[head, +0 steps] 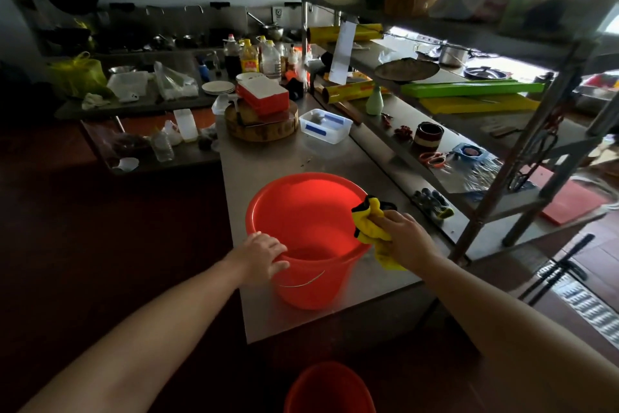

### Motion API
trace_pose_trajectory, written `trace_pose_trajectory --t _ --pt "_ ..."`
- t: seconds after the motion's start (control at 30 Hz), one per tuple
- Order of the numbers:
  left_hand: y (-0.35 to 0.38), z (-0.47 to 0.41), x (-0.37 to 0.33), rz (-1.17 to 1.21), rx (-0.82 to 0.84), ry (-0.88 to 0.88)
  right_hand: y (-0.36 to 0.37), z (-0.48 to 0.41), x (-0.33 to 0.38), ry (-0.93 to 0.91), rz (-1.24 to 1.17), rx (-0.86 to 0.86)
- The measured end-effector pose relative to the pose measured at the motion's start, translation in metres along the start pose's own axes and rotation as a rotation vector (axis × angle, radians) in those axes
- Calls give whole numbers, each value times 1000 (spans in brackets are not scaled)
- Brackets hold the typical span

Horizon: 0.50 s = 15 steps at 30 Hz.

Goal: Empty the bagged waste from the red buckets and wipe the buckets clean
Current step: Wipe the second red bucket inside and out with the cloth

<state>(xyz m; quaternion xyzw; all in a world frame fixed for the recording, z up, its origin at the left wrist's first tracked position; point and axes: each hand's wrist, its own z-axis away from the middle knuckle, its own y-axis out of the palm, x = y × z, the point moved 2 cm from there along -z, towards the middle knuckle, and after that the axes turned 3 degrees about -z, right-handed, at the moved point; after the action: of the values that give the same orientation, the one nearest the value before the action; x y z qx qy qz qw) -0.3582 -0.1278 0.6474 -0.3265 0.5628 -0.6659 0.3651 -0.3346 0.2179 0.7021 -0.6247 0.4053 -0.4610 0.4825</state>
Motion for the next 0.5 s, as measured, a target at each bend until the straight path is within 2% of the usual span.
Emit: trace_pose_trajectory --t 0.13,0.33,0.4,0.5 --pt "2 -2 7 -109 -11 41 4 -3 11 -30 32 25" --pt "6 -32 -118 41 -172 -34 5 -8 14 -60 61 70" --pt "6 -41 -141 32 -190 27 4 -9 9 -67 83 73" --pt "5 -35 -122 -51 -203 151 3 -7 -2 -24 35 86"
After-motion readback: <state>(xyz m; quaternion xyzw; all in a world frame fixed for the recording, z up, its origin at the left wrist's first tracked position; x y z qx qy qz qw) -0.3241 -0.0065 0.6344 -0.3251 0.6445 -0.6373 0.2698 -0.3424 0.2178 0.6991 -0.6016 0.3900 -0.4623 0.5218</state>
